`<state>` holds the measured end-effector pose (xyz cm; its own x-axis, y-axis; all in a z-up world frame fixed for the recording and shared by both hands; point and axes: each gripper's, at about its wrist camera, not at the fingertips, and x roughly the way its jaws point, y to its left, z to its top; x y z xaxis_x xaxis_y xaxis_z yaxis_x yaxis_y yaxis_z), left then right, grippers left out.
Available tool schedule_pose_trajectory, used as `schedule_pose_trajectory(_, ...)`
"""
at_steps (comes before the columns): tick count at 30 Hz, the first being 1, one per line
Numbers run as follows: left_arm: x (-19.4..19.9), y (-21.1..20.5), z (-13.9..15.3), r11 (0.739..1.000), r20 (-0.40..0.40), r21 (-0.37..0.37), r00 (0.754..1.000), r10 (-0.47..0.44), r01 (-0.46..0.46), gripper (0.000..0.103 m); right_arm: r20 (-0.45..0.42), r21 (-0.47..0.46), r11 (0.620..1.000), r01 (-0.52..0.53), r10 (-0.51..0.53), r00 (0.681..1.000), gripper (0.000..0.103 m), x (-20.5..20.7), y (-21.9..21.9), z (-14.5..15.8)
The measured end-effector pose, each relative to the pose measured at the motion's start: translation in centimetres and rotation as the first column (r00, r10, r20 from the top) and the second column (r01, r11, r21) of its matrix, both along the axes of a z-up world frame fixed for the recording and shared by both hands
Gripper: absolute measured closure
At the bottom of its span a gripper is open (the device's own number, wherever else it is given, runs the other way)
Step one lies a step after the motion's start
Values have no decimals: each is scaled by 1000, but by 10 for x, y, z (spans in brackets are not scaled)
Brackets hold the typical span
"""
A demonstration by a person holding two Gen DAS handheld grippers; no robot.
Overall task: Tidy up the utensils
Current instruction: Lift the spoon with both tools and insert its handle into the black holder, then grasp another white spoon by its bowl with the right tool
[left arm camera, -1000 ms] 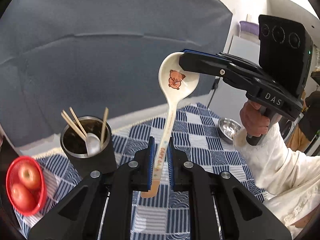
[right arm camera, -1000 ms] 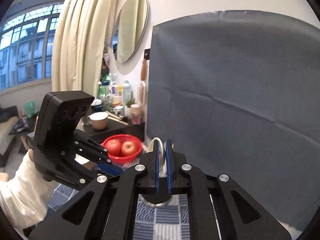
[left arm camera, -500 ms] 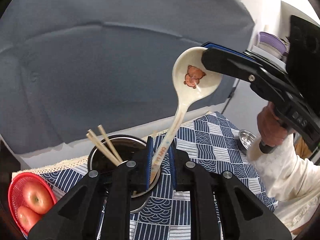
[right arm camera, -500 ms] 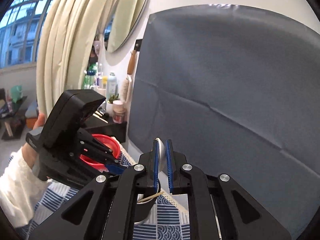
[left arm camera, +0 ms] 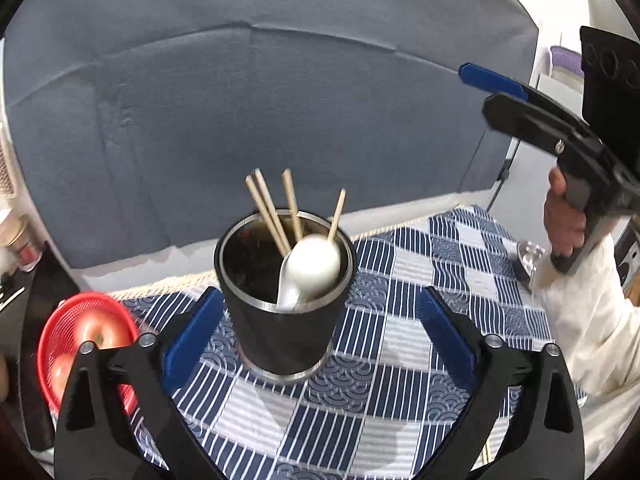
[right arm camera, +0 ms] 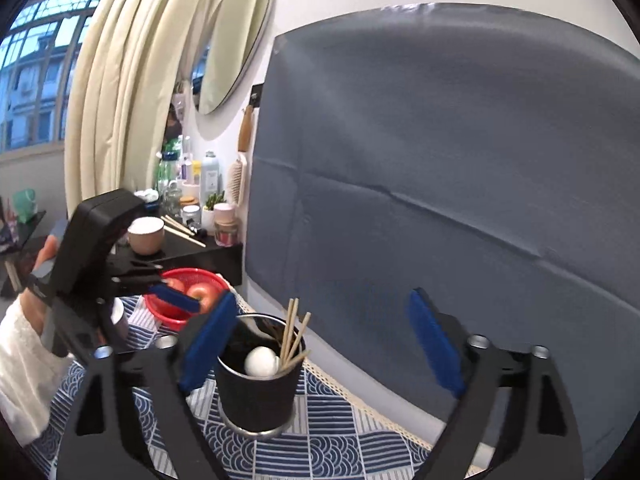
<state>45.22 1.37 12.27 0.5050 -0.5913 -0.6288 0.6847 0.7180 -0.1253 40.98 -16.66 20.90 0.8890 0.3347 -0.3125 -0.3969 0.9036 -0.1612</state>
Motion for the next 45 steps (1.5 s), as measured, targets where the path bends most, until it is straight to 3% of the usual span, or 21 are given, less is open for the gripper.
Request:
schedule_pose_trajectory(4, -19, 10, -7, 1000, -15, 20, 1000, 14, -14, 6, -28, 22, 1000, 12, -12, 1000, 16, -11, -11, -4)
schedule_pose_trajectory(12, -55, 29, -27, 998, -71, 13, 996, 60, -60, 6, -119, -28, 1000, -7, 4, 993, 15, -37, -7, -27)
schedule_pose_trajectory(20, -96, 32, -48, 997, -102, 38, 993, 64, -61, 6, -136, -98, 994, -55, 41, 990, 14, -77, -1, -51)
schedule_pose_trajectory(29, -129, 27, -68, 998, -129, 35, 990, 52, -48, 6, -180, -78, 996, -41, 26, 983, 14, -108, -17, -72)
schedule_pose_trajectory(45, -184, 9, -109, 997, -173, 76, 985, 26, -13, 6, -338, -107, 989, -98, 57, 939, 14, -163, -47, -147)
